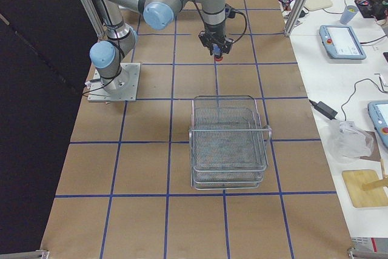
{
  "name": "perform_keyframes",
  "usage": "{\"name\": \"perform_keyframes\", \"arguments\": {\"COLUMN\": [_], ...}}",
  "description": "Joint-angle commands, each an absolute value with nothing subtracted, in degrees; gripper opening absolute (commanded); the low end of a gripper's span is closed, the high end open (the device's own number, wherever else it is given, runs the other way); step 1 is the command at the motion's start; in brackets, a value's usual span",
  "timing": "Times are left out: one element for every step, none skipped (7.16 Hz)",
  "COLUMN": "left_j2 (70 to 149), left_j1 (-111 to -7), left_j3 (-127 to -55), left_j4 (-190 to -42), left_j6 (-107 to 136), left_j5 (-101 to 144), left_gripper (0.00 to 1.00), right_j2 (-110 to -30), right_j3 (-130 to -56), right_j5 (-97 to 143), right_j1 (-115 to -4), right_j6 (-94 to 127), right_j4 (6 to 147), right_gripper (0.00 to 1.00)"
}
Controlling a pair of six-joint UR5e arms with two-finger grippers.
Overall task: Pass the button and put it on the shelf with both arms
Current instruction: 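Lower the button into the wire mesh basket and open the right gripper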
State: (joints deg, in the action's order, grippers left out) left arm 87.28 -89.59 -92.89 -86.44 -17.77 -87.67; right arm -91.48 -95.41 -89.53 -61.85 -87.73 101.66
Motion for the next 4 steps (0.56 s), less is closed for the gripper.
{"name": "perform_keyframes", "arguments": {"left_j2": [84.7, 83.8, 82.7, 82.5], "left_j1": [-89.0, -87.7, -86.3, -86.3], "left_j3": [-95.4, -96.1, -97.1, -97.8], "left_j4": [-86.3, -86.4, -86.1, -86.3], "left_j6": [-13.7, -13.7, -13.6, -13.5], "left_j5": [-89.0, -90.4, -90.4, -90.4], "left_gripper": [1.00, 1.00, 1.00, 1.00], "right_j2": [-85.5, -81.2, -78.4, -77.7], "right_j3": [-92.7, -90.2, -89.0, -88.9], "right_j5": [-94.0, -94.9, -96.7, -96.6], "right_j1": [-57.3, -56.0, -55.9, -55.9], "right_j6": [-88.5, -88.4, -88.3, -87.9], "right_j4": [102.3, 102.3, 102.7, 104.0], "right_gripper": [0.00, 0.00, 0.00, 0.00]}}
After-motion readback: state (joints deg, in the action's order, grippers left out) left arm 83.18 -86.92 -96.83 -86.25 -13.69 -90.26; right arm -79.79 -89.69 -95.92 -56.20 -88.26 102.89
